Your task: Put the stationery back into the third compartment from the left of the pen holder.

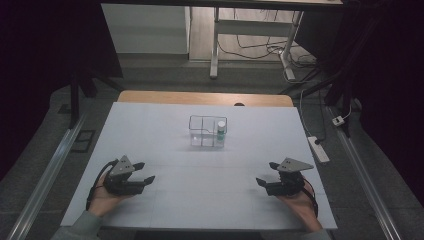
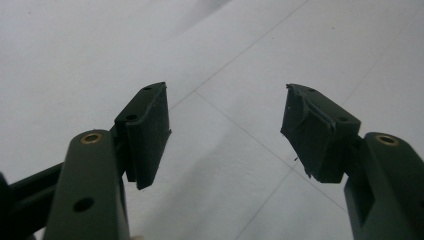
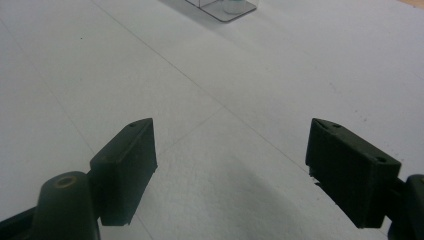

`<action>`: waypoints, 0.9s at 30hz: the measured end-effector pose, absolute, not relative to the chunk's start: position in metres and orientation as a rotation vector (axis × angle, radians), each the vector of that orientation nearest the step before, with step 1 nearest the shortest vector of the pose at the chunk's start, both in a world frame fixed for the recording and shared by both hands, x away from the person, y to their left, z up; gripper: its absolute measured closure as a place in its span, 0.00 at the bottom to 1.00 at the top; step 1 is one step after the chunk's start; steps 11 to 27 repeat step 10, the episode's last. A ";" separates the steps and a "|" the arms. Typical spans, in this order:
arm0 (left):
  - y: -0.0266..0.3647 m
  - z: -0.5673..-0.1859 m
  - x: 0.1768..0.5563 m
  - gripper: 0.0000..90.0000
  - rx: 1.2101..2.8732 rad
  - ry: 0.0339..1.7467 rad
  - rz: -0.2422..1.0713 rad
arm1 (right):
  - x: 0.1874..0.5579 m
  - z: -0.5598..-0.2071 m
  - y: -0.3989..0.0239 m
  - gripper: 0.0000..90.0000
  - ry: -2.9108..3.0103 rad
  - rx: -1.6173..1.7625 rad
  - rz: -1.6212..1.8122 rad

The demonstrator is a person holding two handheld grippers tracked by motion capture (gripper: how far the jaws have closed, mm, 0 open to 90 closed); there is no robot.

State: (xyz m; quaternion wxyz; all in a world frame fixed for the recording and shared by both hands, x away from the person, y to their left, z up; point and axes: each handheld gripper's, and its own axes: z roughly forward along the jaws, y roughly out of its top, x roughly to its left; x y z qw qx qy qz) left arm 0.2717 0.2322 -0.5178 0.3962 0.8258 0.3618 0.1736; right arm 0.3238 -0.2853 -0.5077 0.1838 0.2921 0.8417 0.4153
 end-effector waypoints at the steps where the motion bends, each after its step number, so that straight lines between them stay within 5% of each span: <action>1: 0.233 -0.518 0.272 0.39 2.092 0.916 0.438 | 0.324 -0.508 -0.285 0.22 2.373 0.823 1.180; 27: 0.234 -0.516 0.270 0.39 2.079 0.916 0.451 | 0.323 -0.507 -0.285 0.22 2.375 0.819 1.180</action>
